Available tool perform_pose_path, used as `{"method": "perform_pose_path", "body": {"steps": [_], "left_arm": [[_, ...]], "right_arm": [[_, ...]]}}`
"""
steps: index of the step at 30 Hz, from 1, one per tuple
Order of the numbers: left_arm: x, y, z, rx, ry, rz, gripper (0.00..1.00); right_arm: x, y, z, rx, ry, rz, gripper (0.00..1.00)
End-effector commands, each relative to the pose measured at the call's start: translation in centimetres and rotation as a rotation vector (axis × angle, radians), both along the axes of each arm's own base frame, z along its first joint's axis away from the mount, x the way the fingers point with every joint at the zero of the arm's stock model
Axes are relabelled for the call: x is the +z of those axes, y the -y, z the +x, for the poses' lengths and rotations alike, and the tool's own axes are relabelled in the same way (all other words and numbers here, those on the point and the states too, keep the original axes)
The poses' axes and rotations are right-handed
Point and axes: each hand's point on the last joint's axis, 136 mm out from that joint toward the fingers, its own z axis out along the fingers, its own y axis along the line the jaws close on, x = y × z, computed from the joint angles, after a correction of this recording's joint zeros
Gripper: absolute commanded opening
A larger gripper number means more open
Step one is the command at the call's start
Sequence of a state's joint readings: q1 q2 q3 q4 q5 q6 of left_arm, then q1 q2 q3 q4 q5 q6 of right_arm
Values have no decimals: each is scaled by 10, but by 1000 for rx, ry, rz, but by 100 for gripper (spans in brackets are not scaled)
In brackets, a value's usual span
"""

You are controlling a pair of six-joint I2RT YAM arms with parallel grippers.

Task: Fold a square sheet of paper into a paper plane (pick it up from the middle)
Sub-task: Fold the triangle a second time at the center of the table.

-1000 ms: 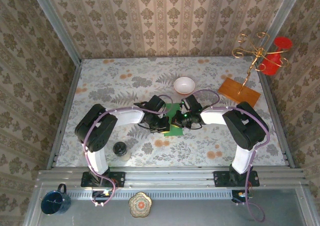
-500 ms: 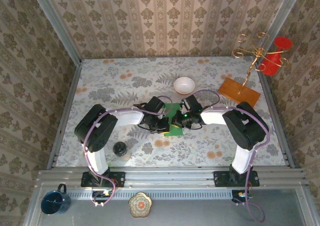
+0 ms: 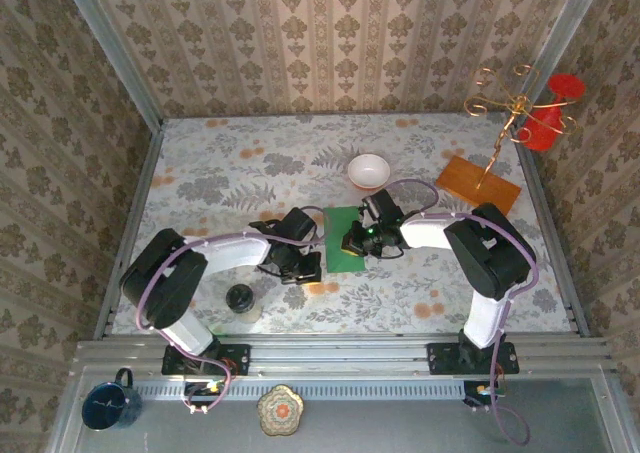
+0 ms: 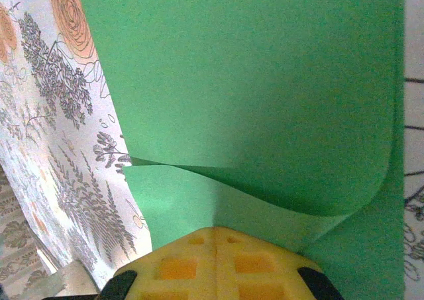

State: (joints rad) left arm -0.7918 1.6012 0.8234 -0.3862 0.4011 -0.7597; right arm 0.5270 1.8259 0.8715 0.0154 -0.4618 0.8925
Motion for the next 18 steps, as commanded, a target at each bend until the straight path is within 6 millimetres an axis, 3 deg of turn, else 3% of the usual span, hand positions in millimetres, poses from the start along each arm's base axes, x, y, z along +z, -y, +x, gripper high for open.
{"method": "perform_pose_path", "body": {"steps": [1,4,10,18], "left_arm": [[29,12,23,-1,120,-41,0],[35,27,38,11,154,-91,0],[11,40,54,49,94,-78,0],[-18,30,47,74,12,-13,0]], "right_arm": [[-64,49,-46,-51,-207,-250,5],[-62,48,-44,-59,-201,-239,5],[-59,41,-41,-69,-199,-200,5],[-46,33,-34,-59,-168,-159,5]]}}
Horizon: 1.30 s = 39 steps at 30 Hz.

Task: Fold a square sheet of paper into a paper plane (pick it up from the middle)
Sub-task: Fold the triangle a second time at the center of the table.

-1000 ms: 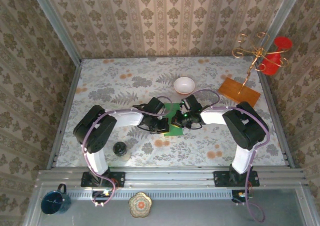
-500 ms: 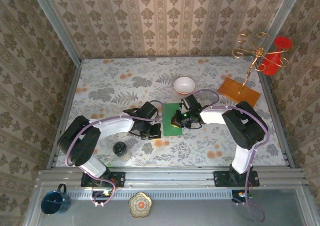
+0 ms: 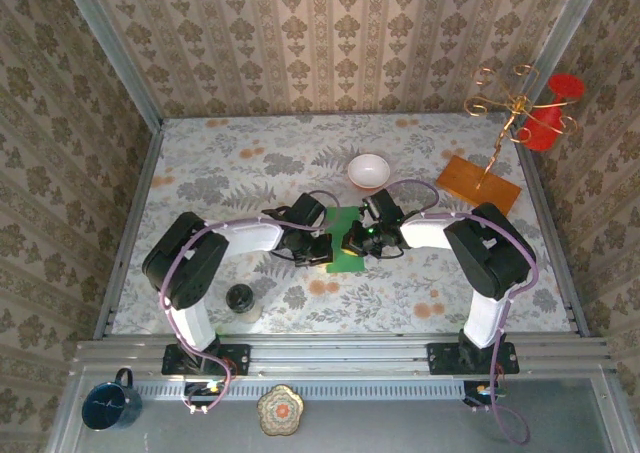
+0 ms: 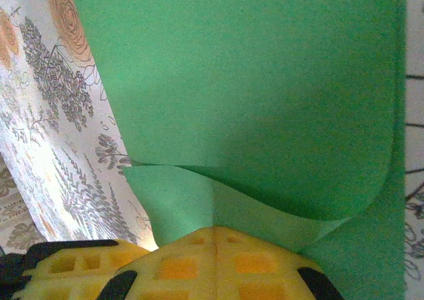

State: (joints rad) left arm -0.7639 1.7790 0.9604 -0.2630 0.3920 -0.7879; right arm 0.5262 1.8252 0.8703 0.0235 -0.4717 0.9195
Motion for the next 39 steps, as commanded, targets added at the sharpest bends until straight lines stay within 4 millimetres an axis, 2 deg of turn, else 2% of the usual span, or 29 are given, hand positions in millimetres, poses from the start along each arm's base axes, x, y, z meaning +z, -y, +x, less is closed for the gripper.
{"method": "perform_pose_path", "body": {"steps": [1,5,9,13,21,26,32,39], "left_arm": [[-14,-9,-7,21,-50,55,0],[-24,-23,-16,23,-78,115,0],[-25,-23,-19,13,-90,113,0],[-24,-22,-18,7,-86,109,0],[-27,-24,-20,7,-103,115,0],[-36,-34,-29,41,-150,147,0],[-47,-49,-41,71,-191,181,0],[-49,-51,-44,62,-199,184,0]], "right_arm": [[-42,32,-31,-34,-133,-157,5],[-11,22,-11,1,-7,-105,6],[14,10,-4,61,88,-74,8],[14,-4,-12,105,95,-73,8],[-3,-11,-21,134,55,-91,8],[-12,8,-9,65,34,-143,7],[-21,44,13,-74,2,-169,7],[-11,71,46,-169,43,-145,7]]}}
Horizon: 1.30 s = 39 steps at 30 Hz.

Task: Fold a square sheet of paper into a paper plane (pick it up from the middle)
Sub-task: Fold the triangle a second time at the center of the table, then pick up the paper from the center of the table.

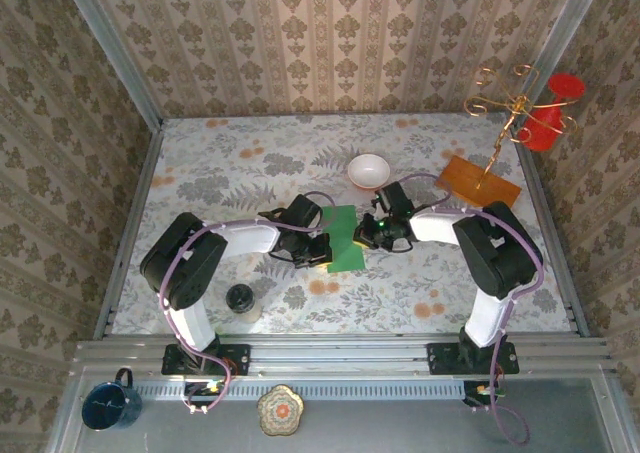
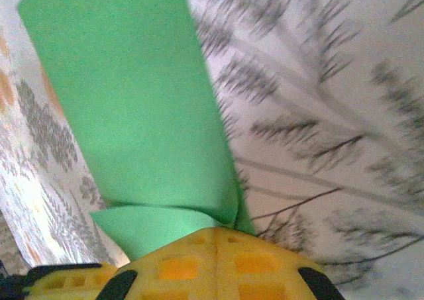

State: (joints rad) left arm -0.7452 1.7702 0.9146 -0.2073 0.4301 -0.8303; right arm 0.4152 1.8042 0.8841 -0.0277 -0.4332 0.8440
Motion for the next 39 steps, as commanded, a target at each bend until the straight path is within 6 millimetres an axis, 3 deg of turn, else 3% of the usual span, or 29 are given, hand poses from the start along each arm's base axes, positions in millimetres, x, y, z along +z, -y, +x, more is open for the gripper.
{"method": "perform_pose_path", "body": {"steps": [1,5,9,12,16,21,25,31,39], "left_arm": [[-44,-47,-41,13,-166,215,0],[-38,-43,-38,-1,-147,200,0],[-33,-37,-34,-15,-135,181,0],[-31,-34,-33,-21,-129,173,0],[-25,-31,-31,-22,-126,156,0],[20,-11,-12,-35,-44,61,2],[47,-2,9,-18,48,9,9],[45,0,28,11,70,-19,14],[28,-3,43,37,65,-12,15]], "right_arm": [[-10,31,21,-102,8,-80,7],[15,28,27,-85,92,-45,7],[35,5,11,7,155,9,7],[31,-17,-6,86,136,15,7],[15,-29,-14,104,83,8,7],[23,-29,-14,77,81,34,12],[40,-12,-17,-29,103,33,21],[33,4,-29,-159,56,53,31],[23,-5,-34,-152,8,87,36]]}}
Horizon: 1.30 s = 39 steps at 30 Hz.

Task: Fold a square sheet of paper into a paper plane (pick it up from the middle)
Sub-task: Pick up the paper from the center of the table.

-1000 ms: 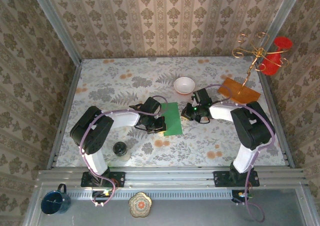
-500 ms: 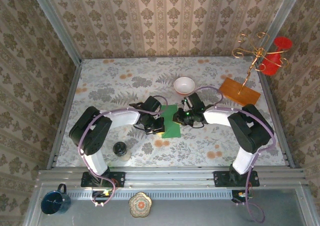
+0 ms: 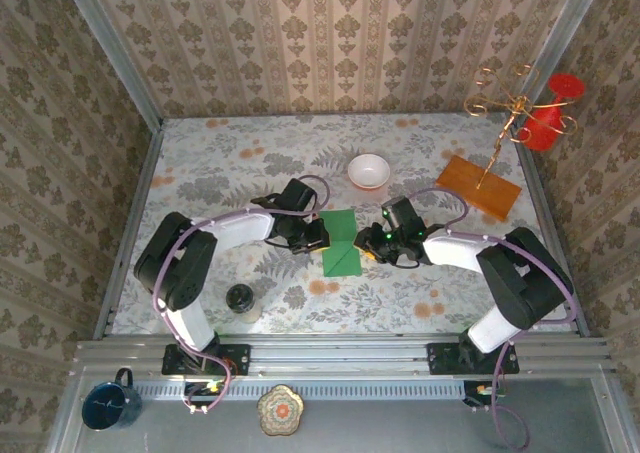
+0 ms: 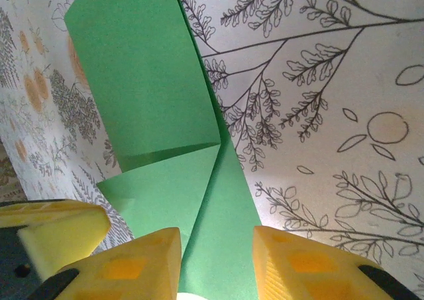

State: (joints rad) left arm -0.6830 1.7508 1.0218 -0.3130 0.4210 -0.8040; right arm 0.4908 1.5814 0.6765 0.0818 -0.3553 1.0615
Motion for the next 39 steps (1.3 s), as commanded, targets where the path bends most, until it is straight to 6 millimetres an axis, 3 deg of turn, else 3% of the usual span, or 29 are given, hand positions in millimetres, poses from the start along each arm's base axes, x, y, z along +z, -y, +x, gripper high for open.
{"method": "perform_pose_path", "body": {"steps": [1,19,39], "left_arm": [[-3,2,12,-5,26,-5,15],[-34,-15,6,98,-62,11,13],[-39,-21,3,117,-79,13,12]], "right_arm": [[1,-6,5,-14,-6,28,36],[0,-29,9,46,-14,75,29],[-3,-55,6,100,-10,148,26]]}}
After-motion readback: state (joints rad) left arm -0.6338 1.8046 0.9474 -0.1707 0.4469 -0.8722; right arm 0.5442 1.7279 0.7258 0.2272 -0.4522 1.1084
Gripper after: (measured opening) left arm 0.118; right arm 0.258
